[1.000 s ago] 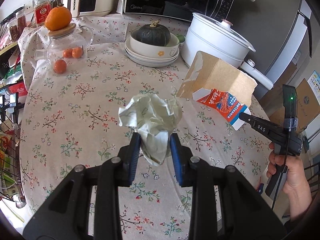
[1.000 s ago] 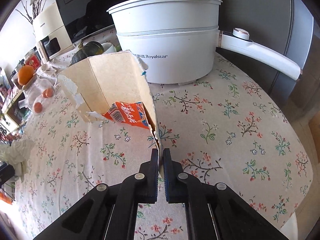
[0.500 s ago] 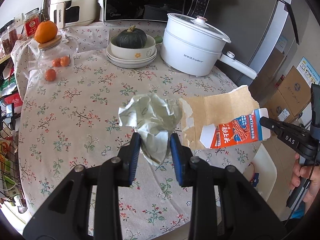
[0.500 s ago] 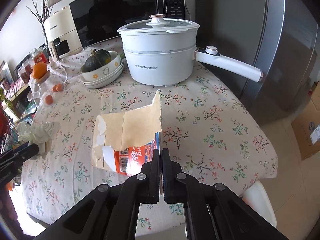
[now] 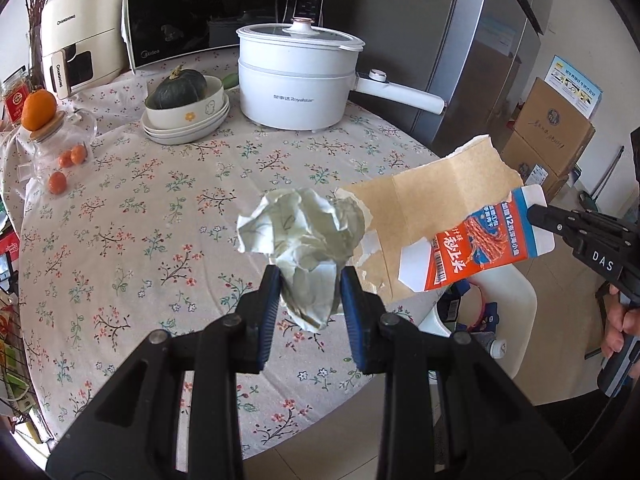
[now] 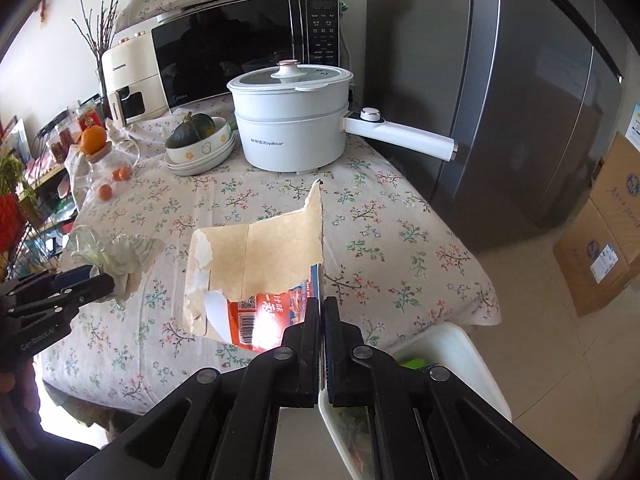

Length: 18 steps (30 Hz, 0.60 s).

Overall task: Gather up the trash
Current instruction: 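Carry the tissue and cardboard with milk carton over the white bin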

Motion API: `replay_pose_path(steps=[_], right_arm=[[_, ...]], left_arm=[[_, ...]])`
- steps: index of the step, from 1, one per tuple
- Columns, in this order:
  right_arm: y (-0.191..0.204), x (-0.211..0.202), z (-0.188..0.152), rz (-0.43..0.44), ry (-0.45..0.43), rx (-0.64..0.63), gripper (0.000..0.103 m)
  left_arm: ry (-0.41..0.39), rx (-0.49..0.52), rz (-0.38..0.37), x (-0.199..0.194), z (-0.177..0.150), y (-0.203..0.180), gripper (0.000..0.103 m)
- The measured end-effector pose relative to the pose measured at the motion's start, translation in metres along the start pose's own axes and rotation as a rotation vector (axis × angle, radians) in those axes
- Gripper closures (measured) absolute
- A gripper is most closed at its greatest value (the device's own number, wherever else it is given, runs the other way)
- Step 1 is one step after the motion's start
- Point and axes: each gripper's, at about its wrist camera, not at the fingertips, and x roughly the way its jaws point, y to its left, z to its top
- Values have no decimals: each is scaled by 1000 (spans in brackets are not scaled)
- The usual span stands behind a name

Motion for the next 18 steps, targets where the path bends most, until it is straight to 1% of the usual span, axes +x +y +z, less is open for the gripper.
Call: replay_pose_path(steps=[11,18], right_arm=[[-52,-20,-34,-74,34,26,100],[-94,-27,-56,-125,75,74,100]], left_arm=[[28,76,-37,10,-9,-39,70],[41,141,-66,17,-11,-69,70]])
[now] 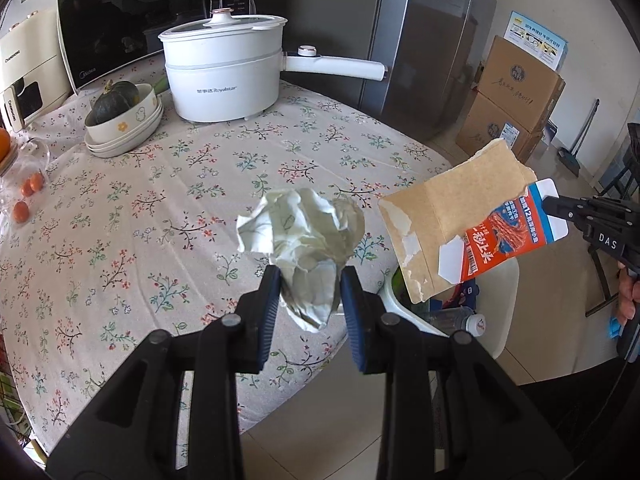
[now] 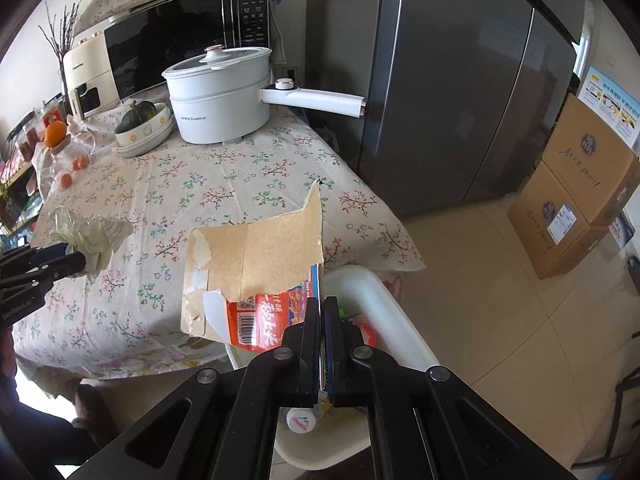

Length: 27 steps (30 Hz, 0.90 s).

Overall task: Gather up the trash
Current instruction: 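Carry the tissue and cardboard with milk carton over the white bin, then open both grippers to drop the tissue and cardboard into the bin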

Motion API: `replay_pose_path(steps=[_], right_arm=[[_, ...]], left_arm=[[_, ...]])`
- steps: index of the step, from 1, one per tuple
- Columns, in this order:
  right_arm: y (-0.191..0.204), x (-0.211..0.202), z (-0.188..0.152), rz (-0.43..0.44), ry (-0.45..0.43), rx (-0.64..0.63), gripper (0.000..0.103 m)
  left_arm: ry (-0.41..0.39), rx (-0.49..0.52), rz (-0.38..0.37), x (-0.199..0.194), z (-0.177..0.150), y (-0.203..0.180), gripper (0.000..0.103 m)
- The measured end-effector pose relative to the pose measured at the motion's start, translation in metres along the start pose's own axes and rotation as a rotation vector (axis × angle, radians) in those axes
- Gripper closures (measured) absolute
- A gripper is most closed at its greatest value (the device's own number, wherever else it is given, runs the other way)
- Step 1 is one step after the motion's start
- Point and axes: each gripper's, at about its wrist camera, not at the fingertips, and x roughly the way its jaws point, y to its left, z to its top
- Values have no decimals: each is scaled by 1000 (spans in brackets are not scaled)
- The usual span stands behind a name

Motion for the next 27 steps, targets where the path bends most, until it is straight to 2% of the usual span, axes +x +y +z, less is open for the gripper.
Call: replay_pose_path(steps=[12,16,19,21,27], right_arm=[[-53,10,-23,-115,66,39,100],[-67,21,-32,-81,124,81,97],[-76,27,-37,-68,162,131,78],[-79,26,-38,-76,156,136,60],[-83,22,-40,-74,160,147,51]], left_arm=[[36,80,-38,23,2,-46,70],[46,112,-55,30,2,-63,70],[58,138,-67,38,1,-77,70],[67,156,-73,43,1,-85,70],[100,210,-89,61,-5,-108,69]])
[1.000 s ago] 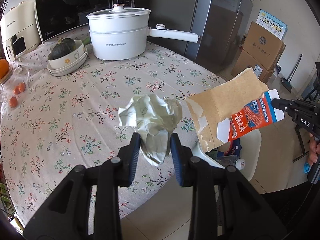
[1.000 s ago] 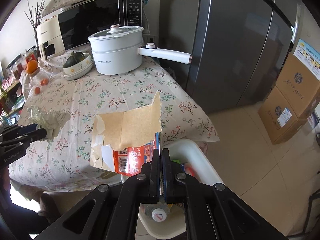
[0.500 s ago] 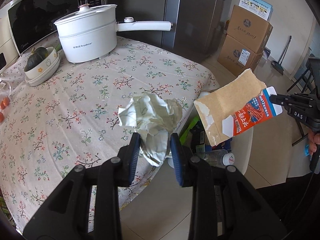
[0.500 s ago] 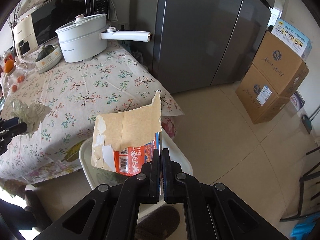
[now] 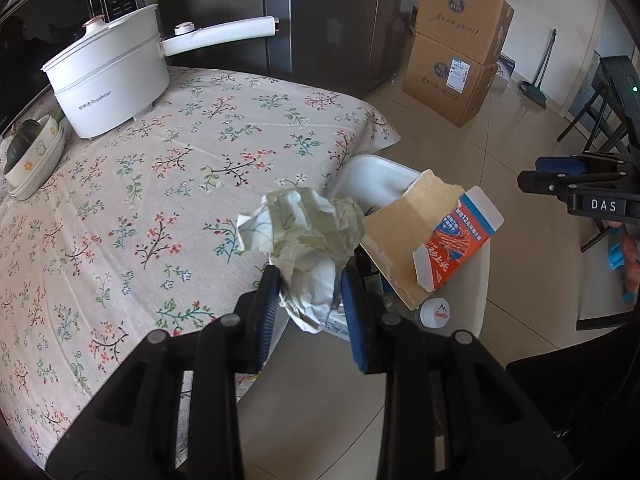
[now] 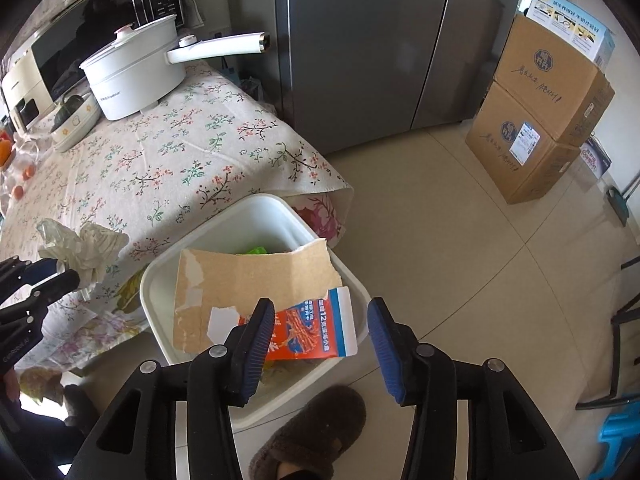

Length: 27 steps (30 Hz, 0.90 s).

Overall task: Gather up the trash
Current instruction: 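Open both grippers to drop the tissue and cardboard into the bin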

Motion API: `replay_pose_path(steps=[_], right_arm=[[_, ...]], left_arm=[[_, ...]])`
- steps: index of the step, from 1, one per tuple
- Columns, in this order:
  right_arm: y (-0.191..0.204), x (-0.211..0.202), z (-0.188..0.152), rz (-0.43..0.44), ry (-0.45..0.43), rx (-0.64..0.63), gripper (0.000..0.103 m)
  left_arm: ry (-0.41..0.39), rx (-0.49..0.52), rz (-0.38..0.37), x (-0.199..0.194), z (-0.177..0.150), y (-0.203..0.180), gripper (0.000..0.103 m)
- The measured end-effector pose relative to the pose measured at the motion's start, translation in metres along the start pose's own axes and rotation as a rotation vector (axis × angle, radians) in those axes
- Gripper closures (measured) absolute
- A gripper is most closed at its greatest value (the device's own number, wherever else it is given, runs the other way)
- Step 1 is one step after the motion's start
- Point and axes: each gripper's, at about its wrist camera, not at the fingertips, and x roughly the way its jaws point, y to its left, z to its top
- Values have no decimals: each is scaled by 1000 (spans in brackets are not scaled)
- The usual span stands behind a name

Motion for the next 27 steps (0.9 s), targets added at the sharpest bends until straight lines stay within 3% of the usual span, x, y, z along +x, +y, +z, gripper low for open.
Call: replay_pose_path(steps=[14,15,17,18,24,27], right_arm=[[-17,2,-2,-9,12,53,47],[-18,3,-2,-10,13,53,47],[-19,3,-2,-12,14,52,46],[-20,3,-2,-13,14,53,46],[-20,0,-1,-13,5,60,43],[-18,0,0,-9,1,57,42]], left_arm=[[1,81,-54,31,10,-33,67],[-15,89,-55,31,11,-35,65],[-33,106,-46,31,12,-38,41],[-44,110,-33,30,12,-39,37],[-47,95,-7,28,14,-31,31],[-51,56,8,24,13,-20,22]])
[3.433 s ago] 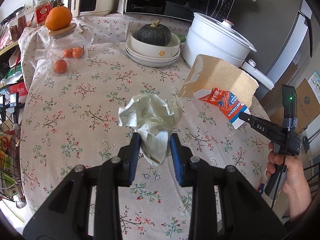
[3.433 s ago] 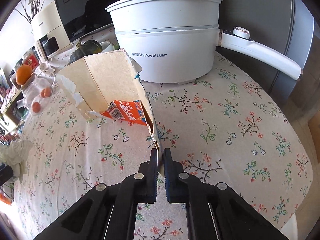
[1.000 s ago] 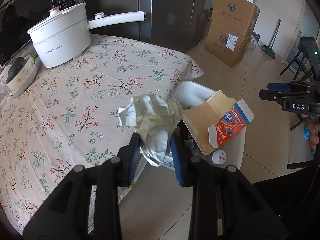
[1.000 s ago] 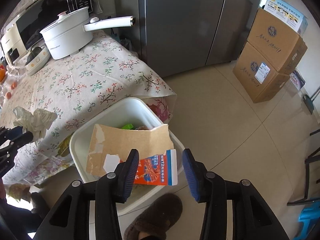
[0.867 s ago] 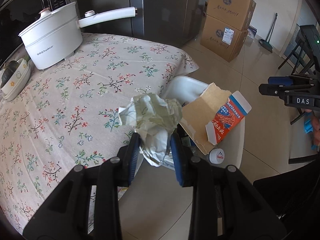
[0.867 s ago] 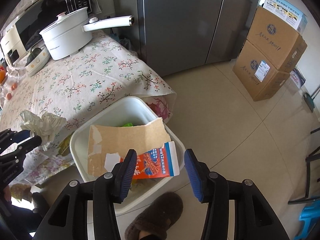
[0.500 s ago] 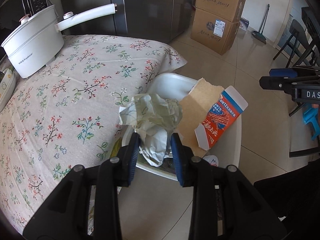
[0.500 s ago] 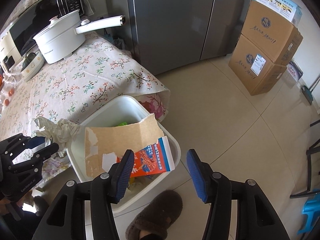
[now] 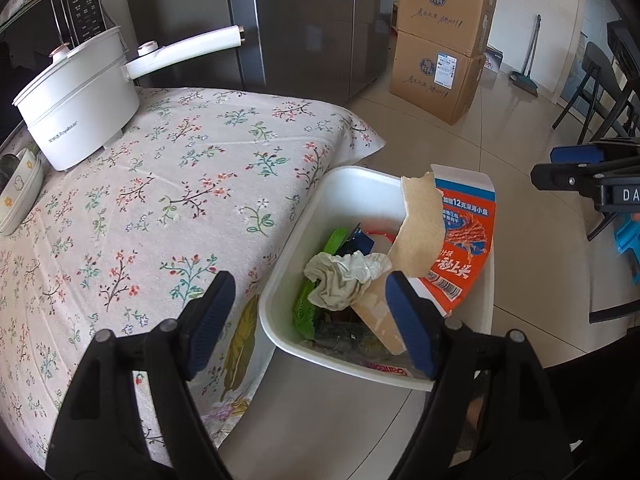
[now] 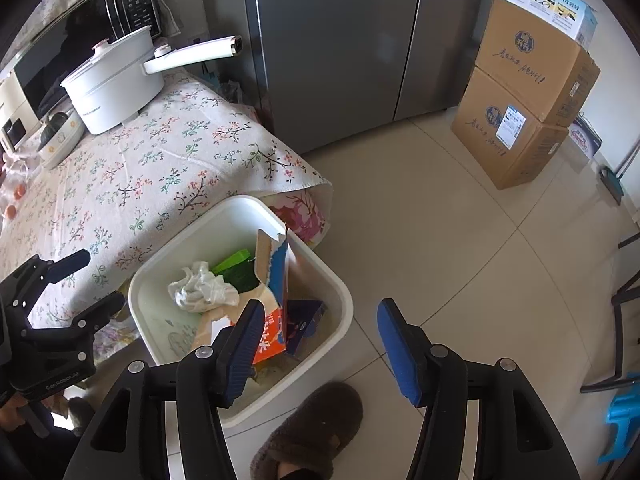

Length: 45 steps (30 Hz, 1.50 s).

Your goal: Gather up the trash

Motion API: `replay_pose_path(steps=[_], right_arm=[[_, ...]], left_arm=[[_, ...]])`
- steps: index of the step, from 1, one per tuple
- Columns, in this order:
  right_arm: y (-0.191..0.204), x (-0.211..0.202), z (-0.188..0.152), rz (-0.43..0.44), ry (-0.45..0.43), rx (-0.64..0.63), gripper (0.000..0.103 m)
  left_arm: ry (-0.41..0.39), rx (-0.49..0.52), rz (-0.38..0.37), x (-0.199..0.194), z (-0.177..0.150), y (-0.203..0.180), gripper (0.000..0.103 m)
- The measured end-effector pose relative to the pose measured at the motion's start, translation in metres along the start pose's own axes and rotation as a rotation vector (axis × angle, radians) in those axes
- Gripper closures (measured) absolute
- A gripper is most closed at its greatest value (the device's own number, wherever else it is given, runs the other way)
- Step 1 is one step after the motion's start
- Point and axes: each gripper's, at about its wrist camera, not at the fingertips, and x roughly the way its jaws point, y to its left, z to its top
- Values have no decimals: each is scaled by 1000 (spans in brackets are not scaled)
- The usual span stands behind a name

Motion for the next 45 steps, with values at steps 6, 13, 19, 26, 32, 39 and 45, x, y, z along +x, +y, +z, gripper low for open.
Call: replay_pose_path(steps=[6,13,19,26,32,39,45], right_arm=[[7,-5,-2,4,-12,1,34],[24,-27,-17,14,-58,23,22],[51,-58,-40,-6,-149,-11,4],[84,-103,-71,-34,-277,-38,0],[122,-144,-98,16,-405,-113,0],[148,-166,-100,48,-489,-145,0],[153,-168,-96,83,-497,-127,0]], left_arm=[[-19,-42,85,-15,-6,13,8],[-67,-73,176,-49,-20,13,1],[-83,-103,209,-87,-39,11,1],[-125,-167,274,-142,-62,15,1],[-201,-218,322,-186,-80,18,1],[-279,-298,408,-212,-99,29,1],[-307,-319,426,-220,-104,35,1]])
